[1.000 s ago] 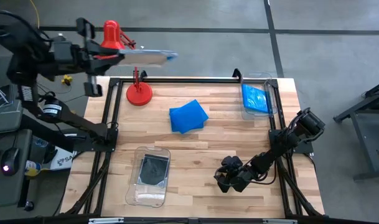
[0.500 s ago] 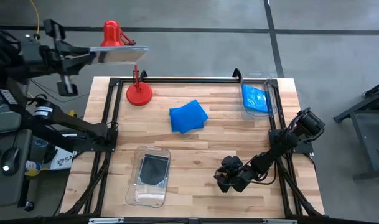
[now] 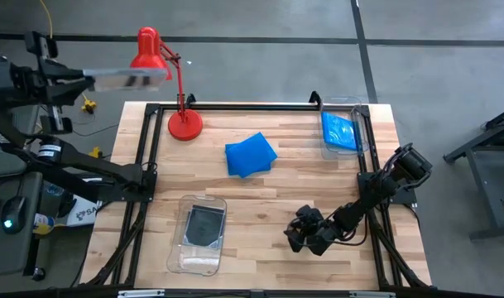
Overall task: Pick & place jewel cases by type
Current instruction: Put the black cd case into the bottom transparent bin
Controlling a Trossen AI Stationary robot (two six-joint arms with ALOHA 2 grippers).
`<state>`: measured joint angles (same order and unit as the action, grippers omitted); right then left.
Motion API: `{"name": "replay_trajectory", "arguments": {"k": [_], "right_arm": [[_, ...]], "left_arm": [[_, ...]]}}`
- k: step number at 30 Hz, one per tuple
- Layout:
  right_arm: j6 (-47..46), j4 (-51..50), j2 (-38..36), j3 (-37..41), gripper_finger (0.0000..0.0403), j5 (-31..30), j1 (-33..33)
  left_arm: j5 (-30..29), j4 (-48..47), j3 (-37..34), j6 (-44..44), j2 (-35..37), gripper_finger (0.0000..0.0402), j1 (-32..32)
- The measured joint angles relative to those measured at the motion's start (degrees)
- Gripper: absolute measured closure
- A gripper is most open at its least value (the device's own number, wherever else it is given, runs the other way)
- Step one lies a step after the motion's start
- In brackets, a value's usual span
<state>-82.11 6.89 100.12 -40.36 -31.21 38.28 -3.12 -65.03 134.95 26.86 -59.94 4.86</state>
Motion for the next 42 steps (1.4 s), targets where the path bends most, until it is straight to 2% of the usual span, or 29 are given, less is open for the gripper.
{"name": "replay_trajectory", "arguments": {"k": [5,12,20,27,33,38,42], "right_arm": [[-6.10,0.13,0.02,0.02,0.0192,-2.90,-0.09],[-8.11,1.50,0.04,0.02,0.0192,-0.84,-2.43],[-10.47,5.13,0.04,0.02,0.0192,0.12,-6.16],[-10.47,8.67,0.04,0.02,0.0192,0.12,-8.22],[-10.47,8.69,0.04,0.02,0.0192,0.03,-8.79],[-10.47,8.71,0.04,0.02,0.0192,-0.01,-8.81],[-10.44,8.62,0.04,0.00,0.0192,-0.15,-9.16]], "left_arm": [[4.79,-1.99,-0.08,1.40,0.53,0.0371,0.00],[10.60,-5.34,-0.06,0.72,2.45,0.0371,0.00],[17.96,-11.84,-0.03,-5.93,5.39,0.0371,0.00],[19.92,-21.11,-0.02,-12.64,6.24,0.0371,0.02],[23.99,-22.24,-0.02,-14.86,6.24,0.0371,0.04],[26.15,-22.17,-2.77,-15.52,6.29,0.0371,0.04],[28.62,-21.02,-7.56,-15.17,6.33,0.0371,0.04]]}}
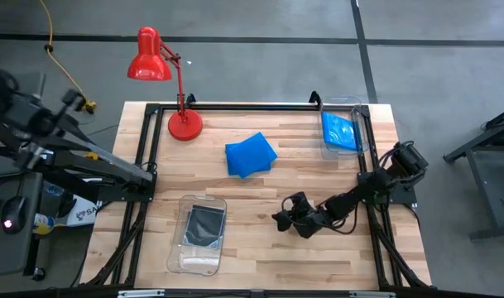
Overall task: Pick & place jewel cases by type
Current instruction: Put the black cd case into the bottom transparent bin
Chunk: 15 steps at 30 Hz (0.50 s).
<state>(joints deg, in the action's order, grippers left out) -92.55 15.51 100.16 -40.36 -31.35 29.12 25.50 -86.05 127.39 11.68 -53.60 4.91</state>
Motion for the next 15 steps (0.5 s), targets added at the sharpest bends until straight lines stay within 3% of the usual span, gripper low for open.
{"name": "replay_trajectory", "arguments": {"k": [9,15], "right_arm": [[0.37,-0.02,0.00,-0.04,0.0192,-0.11,-1.81],[1.30,-0.10,0.00,-0.07,0.0192,-1.32,-2.25]], "left_arm": [[8.98,6.97,-14.42,0.52,0.06,0.0371,-0.02],[11.99,12.36,-26.27,0.08,1.52,0.0371,-0.02]]}}
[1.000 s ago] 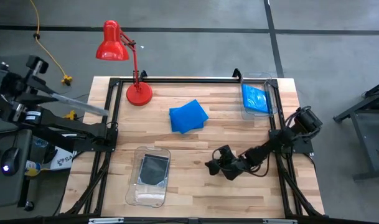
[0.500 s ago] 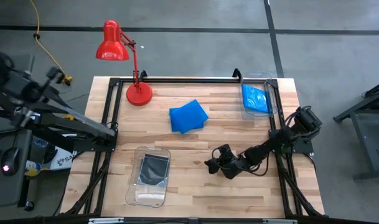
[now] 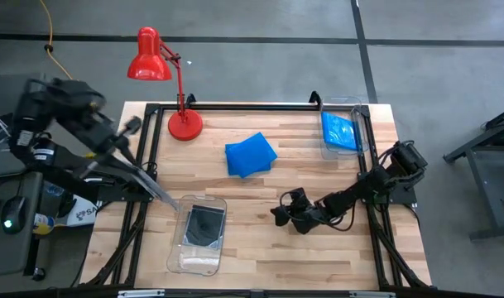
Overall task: Pick & place jewel cases by type
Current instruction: Put the black cd case into the bottom transparent bin
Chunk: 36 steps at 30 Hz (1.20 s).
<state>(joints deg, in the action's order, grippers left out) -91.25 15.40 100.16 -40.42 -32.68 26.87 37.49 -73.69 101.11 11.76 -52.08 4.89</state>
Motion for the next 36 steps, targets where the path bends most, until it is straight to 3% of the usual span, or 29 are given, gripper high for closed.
{"name": "replay_trajectory", "arguments": {"k": [6,13,23,28,36], "right_arm": [[0.22,-1.38,0.00,0.00,0.0192,-0.30,-0.02],[0.69,-1.82,0.00,0.00,0.0192,-0.18,0.00],[1.85,-2.40,-0.02,0.00,0.0192,1.44,0.13],[3.25,-2.70,-0.02,0.00,0.0192,1.54,0.17],[4.32,-3.94,-0.02,0.00,0.0192,1.43,0.17]], "left_arm": [[2.69,8.37,-14.43,-0.96,2.52,0.0371,-0.02],[0.87,16.03,-31.49,-3.23,4.03,0.0371,-0.02],[1.07,36.49,-52.91,-11.87,2.50,0.0371,-0.04],[1.36,40.94,-57.57,-15.98,0.13,0.0371,-1.37],[-1.42,45.07,-57.67,-21.16,-8.34,0.0371,-9.82]]}}
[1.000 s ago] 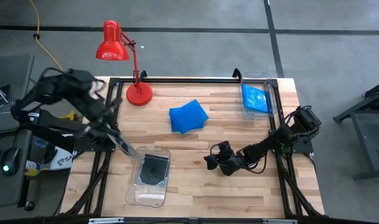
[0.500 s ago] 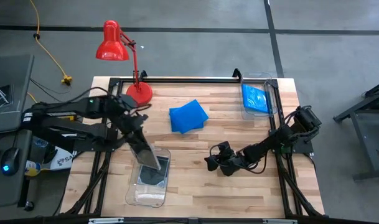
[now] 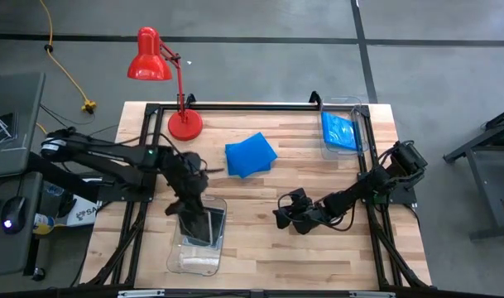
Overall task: Pick & place jewel cases by type
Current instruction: Put the black cd case into the bottom transparent bin
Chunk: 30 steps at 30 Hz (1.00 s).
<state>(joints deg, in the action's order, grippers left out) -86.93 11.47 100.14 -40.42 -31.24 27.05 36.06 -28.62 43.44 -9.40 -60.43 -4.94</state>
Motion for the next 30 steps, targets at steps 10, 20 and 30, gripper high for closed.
{"name": "replay_trajectory", "arguments": {"k": [10,20,30], "right_arm": [[0.04,-1.82,0.00,0.02,0.0192,-0.04,0.00],[0.45,-2.91,0.00,0.04,0.0192,-0.45,1.26],[0.45,-3.98,0.00,0.04,0.0192,-0.57,3.46]], "left_arm": [[-8.70,2.51,0.10,-3.96,-12.05,0.0371,-6.49],[-17.43,2.98,0.09,-4.58,-15.14,0.0371,-7.89],[-17.03,5.91,1.89,-3.72,-15.01,0.0339,-7.85]]}}
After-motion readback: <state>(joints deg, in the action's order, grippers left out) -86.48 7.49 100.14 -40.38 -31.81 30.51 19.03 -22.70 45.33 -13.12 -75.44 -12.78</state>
